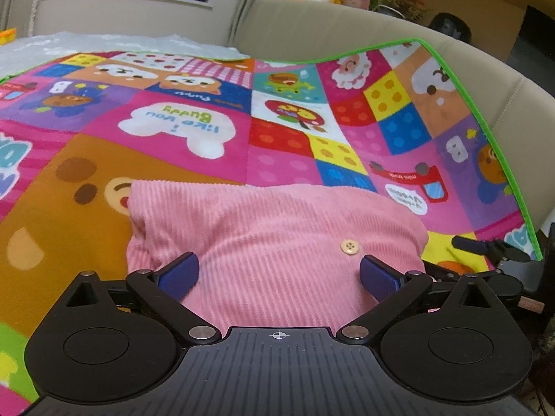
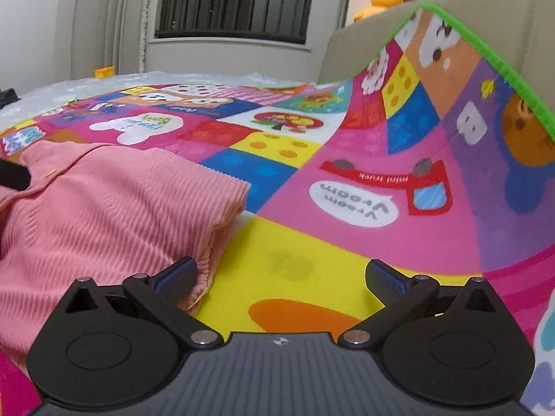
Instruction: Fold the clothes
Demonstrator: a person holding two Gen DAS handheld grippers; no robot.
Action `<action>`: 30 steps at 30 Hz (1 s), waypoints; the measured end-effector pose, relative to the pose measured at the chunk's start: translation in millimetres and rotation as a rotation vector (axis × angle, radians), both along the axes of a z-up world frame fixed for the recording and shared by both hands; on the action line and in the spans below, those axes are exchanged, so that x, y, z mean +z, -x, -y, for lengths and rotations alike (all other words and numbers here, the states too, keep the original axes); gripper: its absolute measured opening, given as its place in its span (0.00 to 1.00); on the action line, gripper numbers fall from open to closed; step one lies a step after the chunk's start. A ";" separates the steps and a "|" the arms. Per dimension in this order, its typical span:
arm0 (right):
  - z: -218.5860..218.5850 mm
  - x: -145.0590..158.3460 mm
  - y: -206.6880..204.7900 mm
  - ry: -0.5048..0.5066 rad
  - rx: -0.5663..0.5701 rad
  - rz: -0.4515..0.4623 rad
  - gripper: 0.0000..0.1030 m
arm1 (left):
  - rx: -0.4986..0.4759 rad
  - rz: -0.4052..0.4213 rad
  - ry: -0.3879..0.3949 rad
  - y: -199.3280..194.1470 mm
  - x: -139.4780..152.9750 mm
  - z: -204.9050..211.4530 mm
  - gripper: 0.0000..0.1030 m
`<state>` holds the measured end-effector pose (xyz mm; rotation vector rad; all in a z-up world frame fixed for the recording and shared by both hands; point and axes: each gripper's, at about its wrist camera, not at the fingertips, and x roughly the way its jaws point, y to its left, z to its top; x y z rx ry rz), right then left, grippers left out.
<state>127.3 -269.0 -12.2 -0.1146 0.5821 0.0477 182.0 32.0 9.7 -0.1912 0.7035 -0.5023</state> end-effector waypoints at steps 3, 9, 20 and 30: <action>14.9 1.0 -6.5 -0.097 0.011 -0.060 1.00 | 0.028 -0.010 0.012 13.7 5.6 -7.2 0.99; 23.5 24.6 -10.7 -0.143 0.103 -0.026 1.00 | -0.001 -0.101 0.152 62.6 27.0 -26.4 0.99; 3.8 43.9 -84.4 -0.136 0.105 0.032 1.00 | -0.079 -0.361 0.356 68.1 -14.9 -13.1 0.99; 3.1 18.5 -58.2 0.008 0.143 -0.035 0.97 | 0.004 -0.237 0.237 -8.7 -3.5 -17.9 0.98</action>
